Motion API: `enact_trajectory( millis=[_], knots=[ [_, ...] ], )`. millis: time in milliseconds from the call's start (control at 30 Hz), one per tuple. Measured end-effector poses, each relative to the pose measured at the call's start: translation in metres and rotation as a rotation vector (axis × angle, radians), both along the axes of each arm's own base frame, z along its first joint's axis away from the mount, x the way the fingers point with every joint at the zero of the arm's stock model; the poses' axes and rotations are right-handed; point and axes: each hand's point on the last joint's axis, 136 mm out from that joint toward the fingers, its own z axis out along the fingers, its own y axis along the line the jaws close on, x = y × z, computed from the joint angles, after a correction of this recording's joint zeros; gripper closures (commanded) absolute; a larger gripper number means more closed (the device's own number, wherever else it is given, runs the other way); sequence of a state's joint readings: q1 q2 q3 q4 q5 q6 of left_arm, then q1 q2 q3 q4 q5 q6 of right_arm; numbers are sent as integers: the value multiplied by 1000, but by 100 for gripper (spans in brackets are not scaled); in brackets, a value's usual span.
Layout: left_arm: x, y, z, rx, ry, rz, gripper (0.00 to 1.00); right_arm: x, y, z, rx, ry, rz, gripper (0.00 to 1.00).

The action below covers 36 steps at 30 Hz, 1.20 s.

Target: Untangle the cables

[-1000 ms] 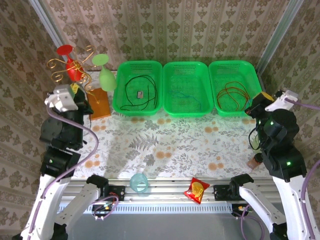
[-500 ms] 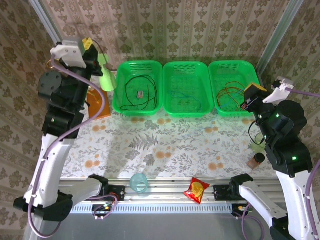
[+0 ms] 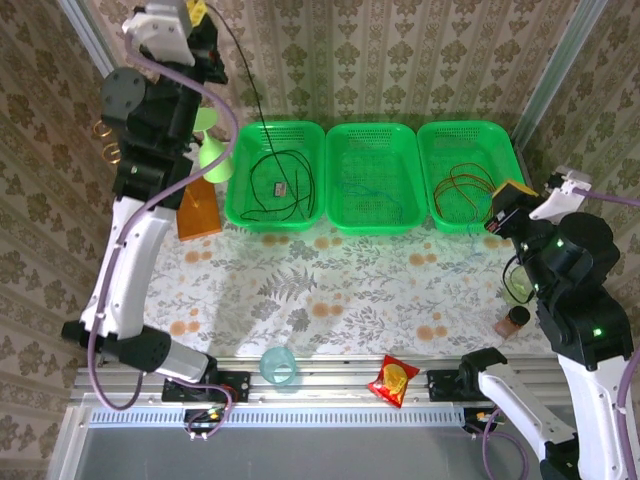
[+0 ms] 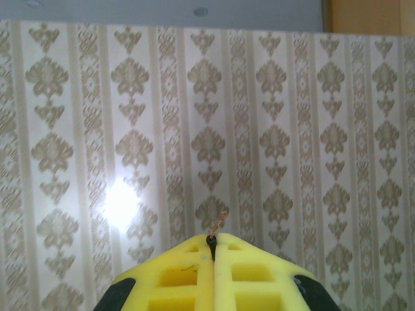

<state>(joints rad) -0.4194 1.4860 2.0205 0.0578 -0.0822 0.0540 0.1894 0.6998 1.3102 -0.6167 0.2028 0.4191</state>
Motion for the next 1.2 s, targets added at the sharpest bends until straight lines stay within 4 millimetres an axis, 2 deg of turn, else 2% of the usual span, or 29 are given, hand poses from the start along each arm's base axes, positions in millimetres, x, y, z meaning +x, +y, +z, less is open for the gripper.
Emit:
enact_trajectory(
  millis=[167,233,333,367,433,533,700,867,933,1033,1100,1200],
  knots=[
    [14,-7,34,0,-87,16,100,-5,-3,0,-1,-1,-10,100],
    [17,-7,38,5,-104,27,100,-5,-3,-1,-2,2,-10,100],
    [26,-7,29,29,-88,44,100,-5,-3,-1,2,3,-10,100],
    [31,-8,22,40,-72,50,100,-5,-3,-1,3,3,-10,100],
    [46,-11,-6,74,-11,56,100,-5,-3,-1,6,3,-11,100],
    [80,-19,-72,139,130,61,100,-4,-2,-1,15,4,-8,100],
    [136,-34,-223,265,459,67,100,-4,-1,-2,29,5,-5,100],
    [180,-47,-350,411,798,73,100,-4,-1,-2,29,5,-4,100],
    [188,-51,-406,481,940,76,100,-4,-1,-2,29,6,-2,100],
    [188,-55,-489,584,1156,59,100,-4,-1,-3,28,9,-2,100],
    [183,-57,-536,643,1287,39,100,-4,-1,-3,26,12,-2,100],
    [169,-58,-588,676,1449,1,100,-5,-1,-5,22,18,-3,100]
  ],
)
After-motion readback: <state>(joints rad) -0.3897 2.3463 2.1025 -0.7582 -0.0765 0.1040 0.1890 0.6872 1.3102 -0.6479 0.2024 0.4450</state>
